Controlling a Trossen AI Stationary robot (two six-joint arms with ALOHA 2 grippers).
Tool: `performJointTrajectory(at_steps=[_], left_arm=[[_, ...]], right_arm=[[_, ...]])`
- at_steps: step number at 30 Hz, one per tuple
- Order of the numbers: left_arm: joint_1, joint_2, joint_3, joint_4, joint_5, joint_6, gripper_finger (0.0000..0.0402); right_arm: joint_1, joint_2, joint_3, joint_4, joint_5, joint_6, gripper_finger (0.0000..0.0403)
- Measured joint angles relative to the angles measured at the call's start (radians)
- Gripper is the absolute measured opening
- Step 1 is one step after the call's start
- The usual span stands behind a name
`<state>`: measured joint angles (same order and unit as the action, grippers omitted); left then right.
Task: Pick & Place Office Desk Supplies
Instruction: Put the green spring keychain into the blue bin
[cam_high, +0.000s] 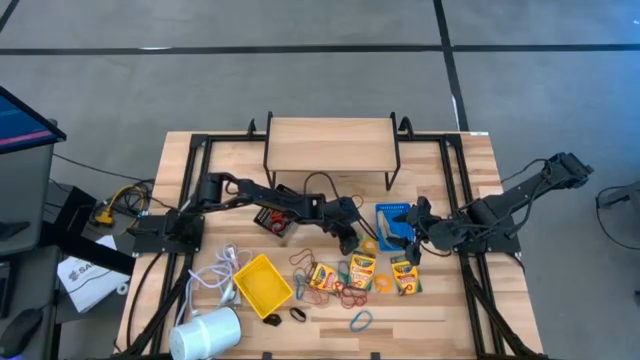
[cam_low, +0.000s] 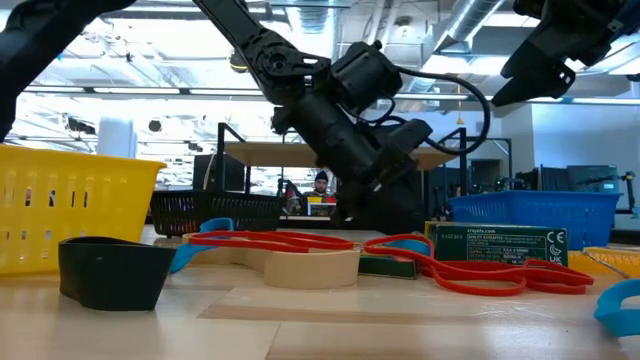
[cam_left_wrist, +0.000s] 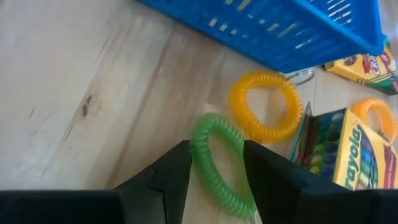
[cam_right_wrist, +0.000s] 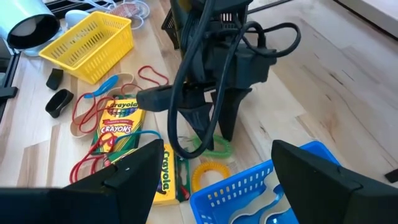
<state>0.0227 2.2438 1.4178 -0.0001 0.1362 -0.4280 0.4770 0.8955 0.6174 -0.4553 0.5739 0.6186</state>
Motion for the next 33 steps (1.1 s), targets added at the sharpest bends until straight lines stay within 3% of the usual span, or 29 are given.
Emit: performJointTrajectory(at_steps=[4, 9, 14, 20, 23, 28, 33], left_arm=[[0.001, -0.006, 0.0, 0.002, 0.001, 0.059, 0.013], [-0.002, -0.018, -0.001, -0.05, -0.02, 0.202, 0.002], [-0.028, -0.065, -0.008, -0.126, -0.099, 0.312, 0.0006], [-0.04, -0.344, -0.011, -0.345, -0.31, 0.393, 0.0003], [-0.045, -0.503, -0.066, -0.491, -0.4, 0.364, 0.0003], [-0.027, -0.753, -0.172, -0.711, -0.444, 0.162, 0.0002], [0.006, -0.822, -0.381, -0.763, -0.409, 0.028, 0.0004]], right_arm=[[0.0, 0.0, 0.0, 0.0, 0.0, 0.002, 0.0295], [0.0, 0.0, 0.0, 0.0, 0.0, 0.002, 0.0295], [0.0, 0.0, 0.0, -0.001, 0.001, 0.003, 0.0295], [0.001, 0.0, 0.0, -0.014, 0.002, 0.011, 0.0295], [0.001, 0.0, 0.0, -0.023, 0.001, 0.011, 0.0295], [0.0, 0.0, 0.0, -0.038, 0.002, 0.011, 0.0295], [0.0, 0.0, 0.0, -0.038, 0.001, 0.007, 0.0295]])
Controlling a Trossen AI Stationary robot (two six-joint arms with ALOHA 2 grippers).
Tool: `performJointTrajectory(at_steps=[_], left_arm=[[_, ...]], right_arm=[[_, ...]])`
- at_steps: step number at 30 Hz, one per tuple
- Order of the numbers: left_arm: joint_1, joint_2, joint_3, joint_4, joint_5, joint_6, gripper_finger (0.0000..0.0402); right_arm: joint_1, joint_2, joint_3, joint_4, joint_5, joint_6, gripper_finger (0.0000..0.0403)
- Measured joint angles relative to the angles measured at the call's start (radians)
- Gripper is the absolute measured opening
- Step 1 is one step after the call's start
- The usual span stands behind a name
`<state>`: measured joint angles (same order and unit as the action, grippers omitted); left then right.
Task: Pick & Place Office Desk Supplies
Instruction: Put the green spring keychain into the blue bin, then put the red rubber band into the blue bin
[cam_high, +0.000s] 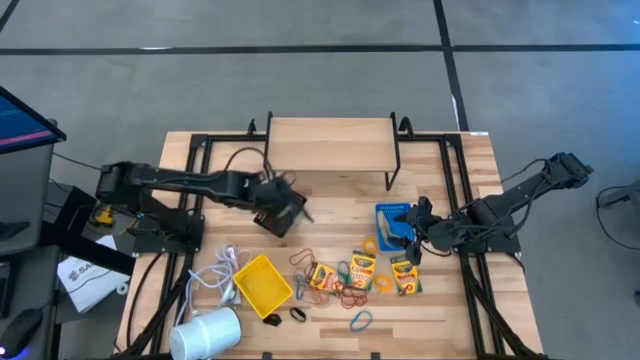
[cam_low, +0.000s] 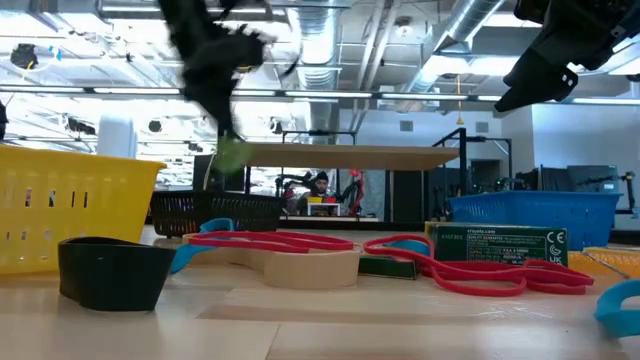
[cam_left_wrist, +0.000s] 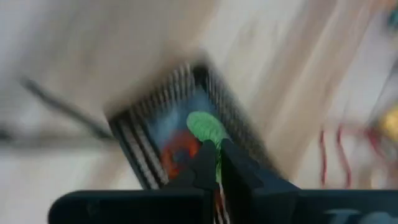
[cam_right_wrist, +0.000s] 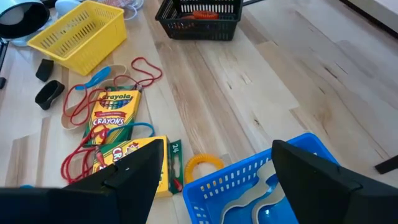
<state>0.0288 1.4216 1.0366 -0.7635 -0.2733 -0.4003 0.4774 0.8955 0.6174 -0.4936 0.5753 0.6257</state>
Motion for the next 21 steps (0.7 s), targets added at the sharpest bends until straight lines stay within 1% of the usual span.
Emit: performJointTrajectory(at_steps=[3, 5, 8, 10, 13, 14, 16, 18, 19, 21], left_arm=[[0.029, 0.004, -0.116, 0.133, 0.044, 0.009, 0.0017], [0.047, 0.017, -0.162, 0.175, 0.044, 0.038, 0.0038], [0.081, 0.011, -0.171, 0.189, 0.043, 0.064, 0.0084], [0.097, 0.013, -0.167, 0.163, 0.044, 0.067, 0.0118], [0.105, 0.005, -0.14, 0.153, 0.05, 0.074, 0.0164], [0.105, 0.005, -0.127, 0.153, 0.069, 0.074, 0.0177], [0.095, 0.002, -0.094, 0.154, 0.182, 0.067, 0.0196], [0.063, -0.004, -0.06, 0.234, 0.32, 0.063, 0.0205], [0.035, -0.004, -0.049, 0.283, 0.359, 0.059, 0.0205], [-0.025, 0.007, -0.046, 0.345, 0.357, 0.053, 0.0201]], right_arm=[[0.0, 0.0, 0.0, 0.002, 0.0, -0.005, 0.0295], [0.0, 0.0, 0.0, 0.004, -0.001, -0.004, 0.0295], [0.0, 0.0, 0.0, 0.009, -0.019, -0.004, 0.0295], [0.0, 0.0, 0.0, 0.01, -0.032, -0.003, 0.0295], [0.0, 0.0, 0.0, 0.01, -0.033, 0.003, 0.0295], [0.0, 0.0, 0.0, 0.011, -0.033, 0.003, 0.0295], [0.0, 0.0, 0.0, 0.009, -0.033, 0.003, 0.0295], [0.0, 0.0, 0.0, 0.009, -0.035, 0.003, 0.0295], [0.0, 0.0, 0.0, 0.007, -0.035, 0.003, 0.0295], [0.0, 0.0, 0.0, 0.008, -0.035, 0.003, 0.0295]])
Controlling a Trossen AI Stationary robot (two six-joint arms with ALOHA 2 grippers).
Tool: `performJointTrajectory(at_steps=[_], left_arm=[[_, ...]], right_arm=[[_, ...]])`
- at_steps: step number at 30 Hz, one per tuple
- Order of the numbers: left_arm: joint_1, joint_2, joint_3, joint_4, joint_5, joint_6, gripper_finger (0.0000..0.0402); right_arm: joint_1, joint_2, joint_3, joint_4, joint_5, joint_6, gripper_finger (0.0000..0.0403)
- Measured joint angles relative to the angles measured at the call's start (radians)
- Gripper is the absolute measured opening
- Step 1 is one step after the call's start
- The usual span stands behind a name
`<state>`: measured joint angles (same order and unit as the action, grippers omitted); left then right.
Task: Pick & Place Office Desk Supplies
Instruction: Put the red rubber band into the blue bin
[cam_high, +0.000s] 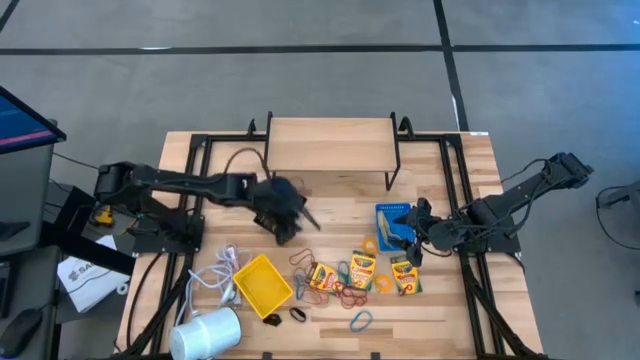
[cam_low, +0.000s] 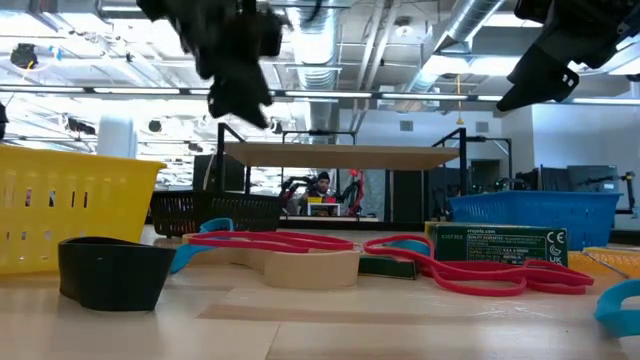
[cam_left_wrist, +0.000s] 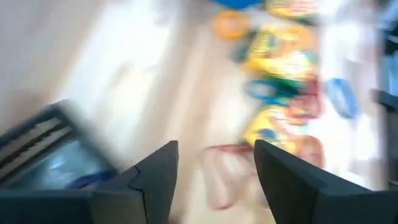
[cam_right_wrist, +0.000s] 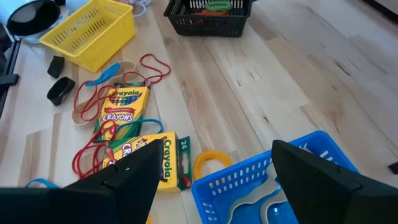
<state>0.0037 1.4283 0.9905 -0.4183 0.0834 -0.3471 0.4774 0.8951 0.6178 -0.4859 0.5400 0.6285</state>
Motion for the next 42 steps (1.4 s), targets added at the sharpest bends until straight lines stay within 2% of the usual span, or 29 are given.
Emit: performJointTrajectory(at_steps=[6, 11, 14, 22, 28, 31, 35, 36, 42], left_arm=[[-0.091, 0.191, -0.003, 0.031, -0.024, -0.091, 0.0163], [-0.113, 0.358, -0.003, 0.138, 0.14, -0.104, 0.0145], [-0.129, 0.419, -0.003, 0.182, 0.189, -0.106, 0.0145], [-0.137, 0.424, -0.002, 0.189, 0.204, -0.103, 0.016], [-0.135, 0.391, -0.004, 0.192, 0.18, -0.072, 0.0149], [-0.135, 0.39, -0.004, 0.184, 0.178, -0.051, 0.0118], [-0.141, 0.39, -0.005, 0.184, 0.175, 0.006, 0.0027], [-0.143, 0.39, -0.005, 0.183, 0.175, 0.016, 0.0015], [-0.138, 0.363, -0.005, 0.163, 0.166, 0.027, 0.0003]], right_arm=[[0.0, 0.0, 0.0, 0.0, 0.0, 0.0, 0.0295], [0.0, 0.0, 0.0, -0.001, 0.0, 0.0, 0.0295], [0.0, 0.0, 0.0, -0.001, -0.012, 0.01, 0.0295], [0.0, 0.0, 0.0, -0.007, -0.016, 0.011, 0.0295], [0.0, 0.0, 0.0, -0.007, -0.016, 0.01, 0.0295], [0.0, 0.0, 0.0, -0.007, -0.016, 0.008, 0.0295], [0.0, 0.0, 0.0, -0.007, -0.016, 0.008, 0.0295], [0.0, 0.0, 0.0, -0.007, -0.016, 0.009, 0.0295], [0.0, 0.0, 0.0, -0.007, -0.016, 0.009, 0.0295]])
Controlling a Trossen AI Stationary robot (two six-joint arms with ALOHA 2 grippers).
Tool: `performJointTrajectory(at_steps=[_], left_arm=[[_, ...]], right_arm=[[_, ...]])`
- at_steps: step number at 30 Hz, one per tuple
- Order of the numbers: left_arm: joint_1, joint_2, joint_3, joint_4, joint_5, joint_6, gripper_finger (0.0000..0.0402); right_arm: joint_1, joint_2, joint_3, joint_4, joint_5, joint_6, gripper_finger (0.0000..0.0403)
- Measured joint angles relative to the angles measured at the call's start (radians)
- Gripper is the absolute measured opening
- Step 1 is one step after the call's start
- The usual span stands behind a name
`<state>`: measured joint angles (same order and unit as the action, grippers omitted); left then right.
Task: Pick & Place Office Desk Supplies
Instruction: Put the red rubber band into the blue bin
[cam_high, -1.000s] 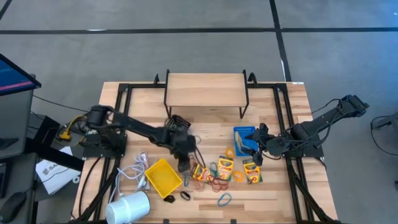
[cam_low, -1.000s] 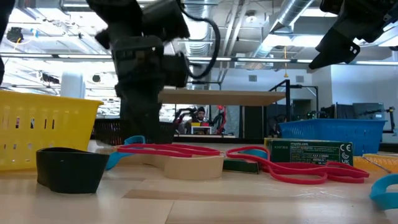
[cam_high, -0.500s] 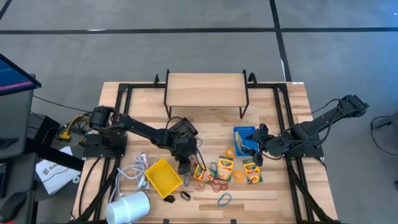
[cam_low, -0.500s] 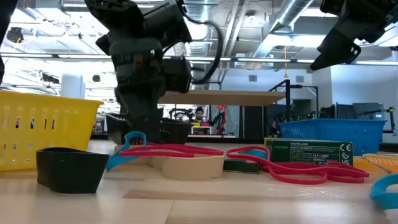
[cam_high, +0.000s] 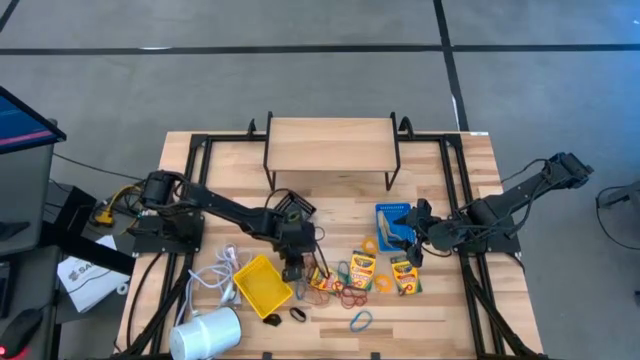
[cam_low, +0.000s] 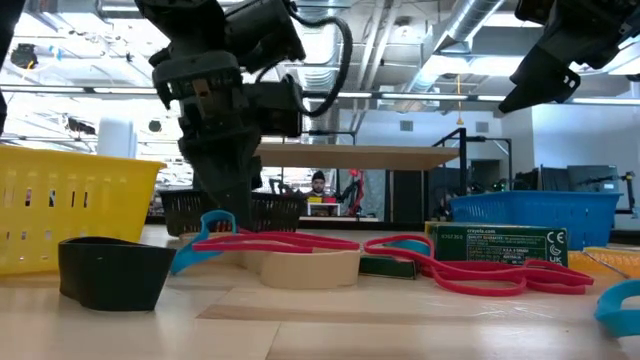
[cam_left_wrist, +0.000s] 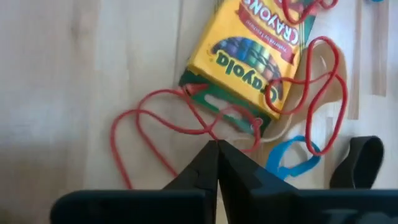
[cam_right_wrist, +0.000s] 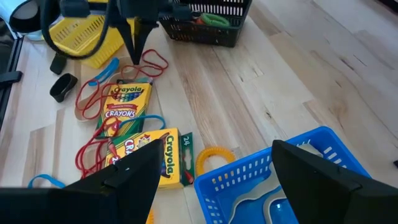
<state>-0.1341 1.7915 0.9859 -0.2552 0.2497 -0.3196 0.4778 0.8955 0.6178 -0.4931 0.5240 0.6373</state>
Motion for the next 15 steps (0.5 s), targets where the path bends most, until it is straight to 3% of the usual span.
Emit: performJointTrajectory(at_steps=[3, 10, 15], left_arm=[[0.001, -0.055, 0.0, -0.005, -0.013, 0.033, 0.0014], [-0.03, -0.23, 0.002, -0.031, -0.16, 0.171, 0.006], [-0.12, -0.207, 0.003, 0.002, -0.221, 0.365, 0.0099]], right_arm=[[0.0, 0.0, 0.0, 0.0, 0.0, 0.0, 0.0295], [0.0, 0.0, 0.0, 0.0, 0.0, 0.0, 0.0295], [0.0, 0.0, 0.0, 0.002, 0.0, 0.0, 0.0295]])
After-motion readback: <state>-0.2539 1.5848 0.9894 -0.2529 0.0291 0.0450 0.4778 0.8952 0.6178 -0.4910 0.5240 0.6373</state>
